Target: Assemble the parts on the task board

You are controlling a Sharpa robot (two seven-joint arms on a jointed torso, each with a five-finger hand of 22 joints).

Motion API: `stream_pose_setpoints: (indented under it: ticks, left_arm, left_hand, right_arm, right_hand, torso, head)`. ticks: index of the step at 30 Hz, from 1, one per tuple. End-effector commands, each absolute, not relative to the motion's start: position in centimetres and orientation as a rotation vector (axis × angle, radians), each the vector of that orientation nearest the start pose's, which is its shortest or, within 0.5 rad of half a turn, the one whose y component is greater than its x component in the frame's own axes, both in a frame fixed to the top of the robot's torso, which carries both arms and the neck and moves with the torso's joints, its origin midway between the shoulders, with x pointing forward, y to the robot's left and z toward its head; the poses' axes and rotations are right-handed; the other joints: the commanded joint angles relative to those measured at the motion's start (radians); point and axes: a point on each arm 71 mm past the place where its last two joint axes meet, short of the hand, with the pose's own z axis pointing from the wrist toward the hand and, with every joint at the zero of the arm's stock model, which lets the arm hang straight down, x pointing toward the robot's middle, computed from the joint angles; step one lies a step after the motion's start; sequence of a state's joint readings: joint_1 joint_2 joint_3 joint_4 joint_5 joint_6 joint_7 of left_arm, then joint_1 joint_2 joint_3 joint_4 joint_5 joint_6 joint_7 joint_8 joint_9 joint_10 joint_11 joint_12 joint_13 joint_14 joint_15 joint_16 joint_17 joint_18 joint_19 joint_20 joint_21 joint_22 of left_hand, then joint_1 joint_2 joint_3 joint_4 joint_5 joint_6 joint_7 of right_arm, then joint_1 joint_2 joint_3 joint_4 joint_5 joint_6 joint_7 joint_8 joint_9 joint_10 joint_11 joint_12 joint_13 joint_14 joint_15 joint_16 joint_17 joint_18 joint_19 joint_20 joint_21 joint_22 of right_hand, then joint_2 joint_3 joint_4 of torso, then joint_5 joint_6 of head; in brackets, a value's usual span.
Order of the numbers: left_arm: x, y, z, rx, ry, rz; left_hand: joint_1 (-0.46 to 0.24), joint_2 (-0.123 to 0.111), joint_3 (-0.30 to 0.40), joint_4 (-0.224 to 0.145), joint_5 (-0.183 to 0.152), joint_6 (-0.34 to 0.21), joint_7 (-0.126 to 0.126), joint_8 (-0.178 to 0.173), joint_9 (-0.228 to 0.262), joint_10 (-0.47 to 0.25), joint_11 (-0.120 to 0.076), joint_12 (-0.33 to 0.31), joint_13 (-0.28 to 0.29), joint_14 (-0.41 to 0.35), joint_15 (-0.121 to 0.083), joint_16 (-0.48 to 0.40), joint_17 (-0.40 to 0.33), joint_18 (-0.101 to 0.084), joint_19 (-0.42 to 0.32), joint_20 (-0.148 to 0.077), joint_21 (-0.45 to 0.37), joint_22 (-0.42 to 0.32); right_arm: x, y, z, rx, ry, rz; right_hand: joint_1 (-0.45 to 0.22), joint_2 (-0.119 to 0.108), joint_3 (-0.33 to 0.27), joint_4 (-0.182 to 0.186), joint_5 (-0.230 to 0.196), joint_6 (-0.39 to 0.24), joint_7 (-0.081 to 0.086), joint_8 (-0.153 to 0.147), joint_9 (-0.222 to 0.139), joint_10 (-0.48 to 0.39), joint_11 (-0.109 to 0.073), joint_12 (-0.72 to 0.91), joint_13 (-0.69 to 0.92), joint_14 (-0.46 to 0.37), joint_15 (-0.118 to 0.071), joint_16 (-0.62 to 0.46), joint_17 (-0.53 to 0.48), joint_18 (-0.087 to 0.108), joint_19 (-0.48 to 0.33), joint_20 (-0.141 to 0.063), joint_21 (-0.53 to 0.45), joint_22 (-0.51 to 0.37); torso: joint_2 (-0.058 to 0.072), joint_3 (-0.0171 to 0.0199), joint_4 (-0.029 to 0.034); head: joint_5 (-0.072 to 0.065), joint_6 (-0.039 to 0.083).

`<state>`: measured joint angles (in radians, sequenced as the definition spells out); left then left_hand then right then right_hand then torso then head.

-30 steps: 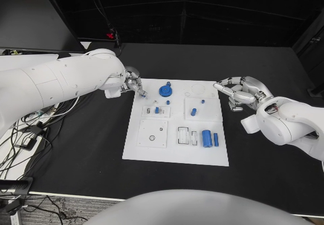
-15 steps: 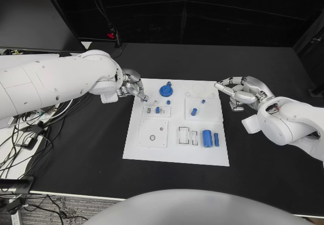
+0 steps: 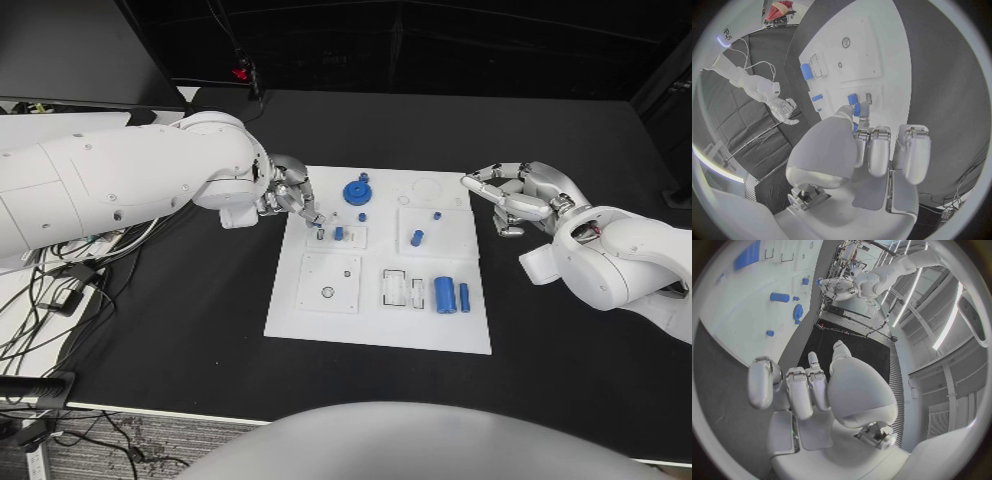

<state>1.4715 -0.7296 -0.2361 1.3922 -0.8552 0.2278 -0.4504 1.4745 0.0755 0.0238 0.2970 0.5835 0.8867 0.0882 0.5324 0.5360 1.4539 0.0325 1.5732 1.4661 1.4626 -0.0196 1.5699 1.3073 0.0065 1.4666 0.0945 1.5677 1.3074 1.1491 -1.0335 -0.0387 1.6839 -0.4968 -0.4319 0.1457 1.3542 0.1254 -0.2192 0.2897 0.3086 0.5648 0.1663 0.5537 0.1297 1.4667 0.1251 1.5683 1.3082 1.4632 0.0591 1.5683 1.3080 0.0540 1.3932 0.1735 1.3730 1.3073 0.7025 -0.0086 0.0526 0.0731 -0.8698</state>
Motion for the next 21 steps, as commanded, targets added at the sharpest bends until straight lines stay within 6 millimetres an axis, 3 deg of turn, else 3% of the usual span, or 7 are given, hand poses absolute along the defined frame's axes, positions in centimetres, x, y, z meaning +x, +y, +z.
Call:
stream_pose_setpoints:
  ticks: [1, 21]
  left_arm:
    - [51.5, 20.1, -17.3, -0.175, 2.400, -0.431]
    - [51.7, 19.3, -18.4, -0.148, 2.409, -0.395]
  left_hand:
    - [0.058, 0.070, 0.012, -0.005, 0.008, 0.029, -0.020, -0.002, 0.000, 0.117, -0.020, -0.002, 0.105, 0.108, -0.011, 0.001, 0.263, -0.006, 0.104, -0.007, 0.003, 0.263]
    - [0.057, 0.070, 0.019, -0.005, 0.014, 0.028, -0.020, -0.007, -0.001, 0.117, -0.021, -0.002, 0.105, 0.108, -0.011, 0.001, 0.263, -0.006, 0.104, -0.008, 0.003, 0.263]
  right_arm:
    - [44.7, -25.3, -19.1, 0.781, 1.624, 1.146]
    - [44.8, -25.3, -19.1, 0.779, 1.624, 1.149]
  right_hand:
    - [0.011, 0.002, -0.008, 0.001, 0.005, -0.008, 0.042, 0.005, -0.001, 0.104, 0.006, 0.002, 0.263, 0.108, 0.006, 0.002, 0.263, 0.016, -0.005, 0.000, -0.005, 0.100]
    - [0.011, 0.002, -0.008, 0.001, 0.005, -0.008, 0.042, 0.005, -0.002, 0.104, 0.006, 0.002, 0.263, 0.108, 0.006, 0.002, 0.263, 0.016, -0.005, 0.000, -0.005, 0.100]
  torso:
    - [0.000, 0.0002, -0.0013]
    - [0.000, -0.0002, -0.0007]
  head:
    - [0.001, -0.001]
    - [0.001, -0.003]
